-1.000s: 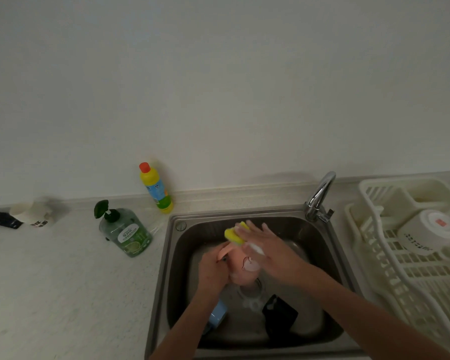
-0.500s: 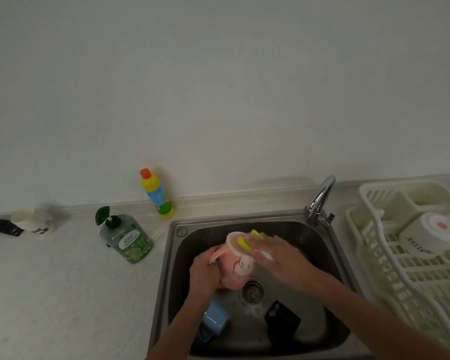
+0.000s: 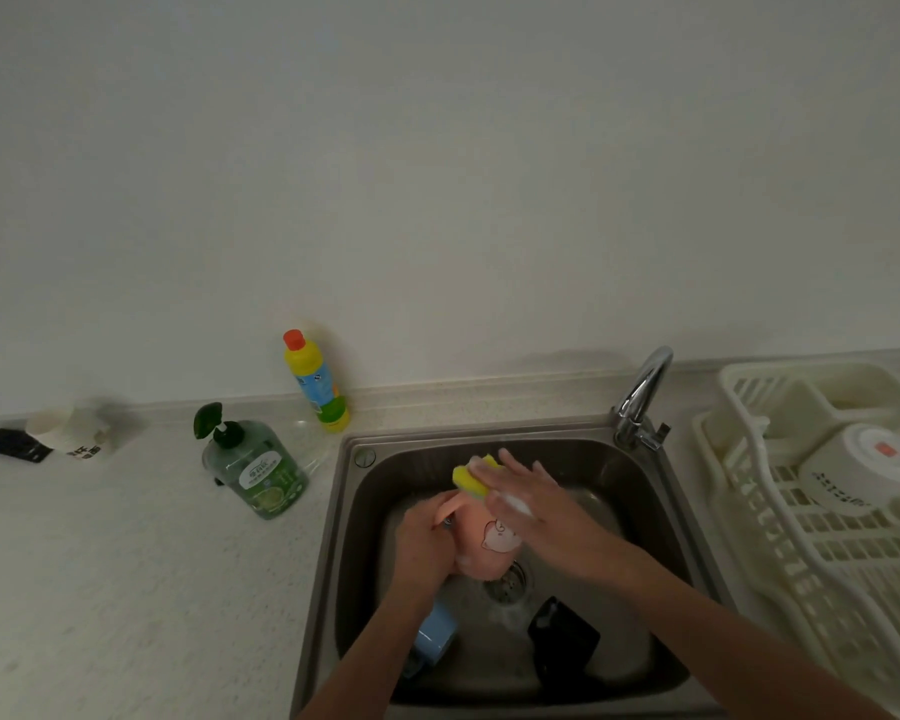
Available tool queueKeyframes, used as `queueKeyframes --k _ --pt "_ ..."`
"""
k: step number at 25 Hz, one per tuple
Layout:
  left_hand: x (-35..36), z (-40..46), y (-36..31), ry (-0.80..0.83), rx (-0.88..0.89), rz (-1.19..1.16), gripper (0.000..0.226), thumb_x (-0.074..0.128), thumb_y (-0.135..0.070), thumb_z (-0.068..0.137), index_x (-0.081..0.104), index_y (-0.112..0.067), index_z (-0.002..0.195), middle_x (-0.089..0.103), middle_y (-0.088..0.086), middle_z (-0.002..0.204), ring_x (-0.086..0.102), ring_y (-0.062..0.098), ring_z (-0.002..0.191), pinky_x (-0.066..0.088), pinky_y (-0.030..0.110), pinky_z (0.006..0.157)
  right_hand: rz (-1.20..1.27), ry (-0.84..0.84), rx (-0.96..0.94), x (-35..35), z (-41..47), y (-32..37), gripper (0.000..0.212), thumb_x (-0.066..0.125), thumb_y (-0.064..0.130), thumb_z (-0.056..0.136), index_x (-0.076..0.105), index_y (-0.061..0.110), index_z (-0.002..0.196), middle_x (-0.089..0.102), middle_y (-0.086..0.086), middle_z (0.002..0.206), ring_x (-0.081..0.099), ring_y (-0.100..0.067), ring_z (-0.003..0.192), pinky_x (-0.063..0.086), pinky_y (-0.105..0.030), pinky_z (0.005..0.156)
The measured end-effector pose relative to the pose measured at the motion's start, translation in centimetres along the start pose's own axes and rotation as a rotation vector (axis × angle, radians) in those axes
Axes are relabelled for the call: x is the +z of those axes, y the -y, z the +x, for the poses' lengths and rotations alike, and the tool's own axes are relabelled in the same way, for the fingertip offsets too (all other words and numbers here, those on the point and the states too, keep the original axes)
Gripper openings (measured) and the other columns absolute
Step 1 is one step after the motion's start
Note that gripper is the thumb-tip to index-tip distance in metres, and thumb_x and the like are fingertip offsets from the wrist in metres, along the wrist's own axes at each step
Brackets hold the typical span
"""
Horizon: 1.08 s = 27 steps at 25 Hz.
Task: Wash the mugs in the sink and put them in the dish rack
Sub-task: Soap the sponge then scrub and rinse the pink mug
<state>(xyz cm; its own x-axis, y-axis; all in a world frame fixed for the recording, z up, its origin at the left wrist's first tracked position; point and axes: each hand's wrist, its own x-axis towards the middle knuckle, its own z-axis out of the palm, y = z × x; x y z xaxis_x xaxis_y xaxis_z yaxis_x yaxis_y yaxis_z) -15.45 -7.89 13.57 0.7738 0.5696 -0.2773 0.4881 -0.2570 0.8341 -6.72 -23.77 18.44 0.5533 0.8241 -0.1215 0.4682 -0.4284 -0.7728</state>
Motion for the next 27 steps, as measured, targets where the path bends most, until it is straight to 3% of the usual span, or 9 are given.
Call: queueKeyframes --k 3,5,8,12,15,17,21,24,27 --pt "-0.4 -0.3 -0.3 -0.019 0.008 0.007 0.037 0.047 -0.004 0.096 0.069 -0.024 0.119 0.07 -0.002 0.111 0.064 0.015 0.105 0.057 0.042 0.09 -0.127 -0.022 0.123 -1.2 0.0 -1.0 0.055 0.024 0.056 0.1 0.027 0.038 0.152 0.013 0.03 0.15 0.0 -0.012 0.152 -0.005 -0.045 0.123" --pt "-1.2 -0.1 0.0 -0.056 0.049 0.059 0.035 0.048 -0.006 0.096 0.069 -0.023 0.118 0.07 -0.001 0.111 0.065 0.016 0.105 0.055 0.038 0.091 -0.116 -0.034 0.04 -1.0 -1.4 -1.5 0.053 0.027 0.058 0.101 0.034 0.039 0.15 0.021 0.027 0.153 0.004 -0.007 0.151 -0.001 -0.04 0.124" --pt "-0.5 -0.1 -0.5 -0.017 0.067 0.134 0.037 0.048 -0.003 0.095 0.069 -0.022 0.119 0.067 -0.001 0.11 0.063 0.015 0.103 0.054 0.034 0.089 0.043 -0.024 -0.065 -0.3 -1.1 -0.5 0.046 0.035 0.044 0.104 0.033 0.037 0.149 0.024 0.027 0.154 0.006 0.003 0.148 -0.003 -0.027 0.122" --pt "-0.2 -0.6 -1.0 -0.024 0.057 0.107 0.035 0.049 -0.006 0.096 0.069 -0.021 0.12 0.07 0.002 0.112 0.064 0.016 0.105 0.055 0.039 0.092 -0.045 -0.081 0.124 -1.4 -0.9 -1.7 0.064 0.019 0.069 0.094 0.03 0.039 0.15 0.024 0.024 0.155 0.007 -0.01 0.152 -0.002 -0.045 0.123" --pt "-0.8 -0.4 -0.6 -0.051 0.055 0.136 0.032 0.048 -0.006 0.098 0.069 -0.017 0.12 0.07 0.005 0.114 0.064 0.017 0.105 0.054 0.032 0.09 -0.006 -0.073 0.007 -0.5 -2.7 -1.9 0.049 0.029 0.062 0.099 0.038 0.044 0.143 0.029 0.028 0.151 0.01 0.002 0.148 -0.001 -0.034 0.123" --pt "-0.2 -1.1 -1.1 -0.019 0.051 0.119 0.033 0.047 -0.004 0.097 0.069 -0.016 0.119 0.069 0.004 0.113 0.064 0.017 0.105 0.054 0.031 0.089 0.054 -0.037 -0.04 0.0 -1.7 -0.9 0.042 0.033 0.051 0.103 0.034 0.045 0.144 0.026 0.031 0.151 0.007 0.004 0.148 -0.006 -0.031 0.121" --pt "-0.5 -1.6 -1.5 -0.037 0.055 0.093 0.033 0.049 -0.005 0.096 0.071 -0.021 0.116 0.072 0.0 0.108 0.067 0.018 0.101 0.057 0.041 0.088 -0.085 -0.056 0.131 -0.8 -0.7 -1.5 0.058 0.021 0.062 0.096 0.03 0.041 0.149 0.024 0.02 0.158 0.004 -0.01 0.152 -0.005 -0.049 0.122" --pt "-1.1 -1.3 -0.7 -0.056 0.026 0.056 0.034 0.049 -0.004 0.094 0.074 -0.019 0.112 0.074 0.002 0.103 0.068 0.018 0.098 0.057 0.046 0.087 0.05 -0.051 0.018 0.1 -2.6 -1.6 0.051 0.028 0.066 0.097 0.039 0.048 0.144 0.029 0.019 0.156 0.013 0.001 0.148 0.007 -0.035 0.124" --pt "-0.6 -2.3 -1.5 0.0 0.019 0.002 0.034 0.047 -0.002 0.093 0.073 -0.017 0.109 0.074 0.004 0.1 0.069 0.021 0.096 0.059 0.049 0.083 0.061 -0.064 -0.013 0.4 -1.2 0.3 0.046 0.031 0.052 0.102 0.035 0.042 0.147 0.027 0.028 0.152 0.011 0.002 0.148 0.002 -0.032 0.122"
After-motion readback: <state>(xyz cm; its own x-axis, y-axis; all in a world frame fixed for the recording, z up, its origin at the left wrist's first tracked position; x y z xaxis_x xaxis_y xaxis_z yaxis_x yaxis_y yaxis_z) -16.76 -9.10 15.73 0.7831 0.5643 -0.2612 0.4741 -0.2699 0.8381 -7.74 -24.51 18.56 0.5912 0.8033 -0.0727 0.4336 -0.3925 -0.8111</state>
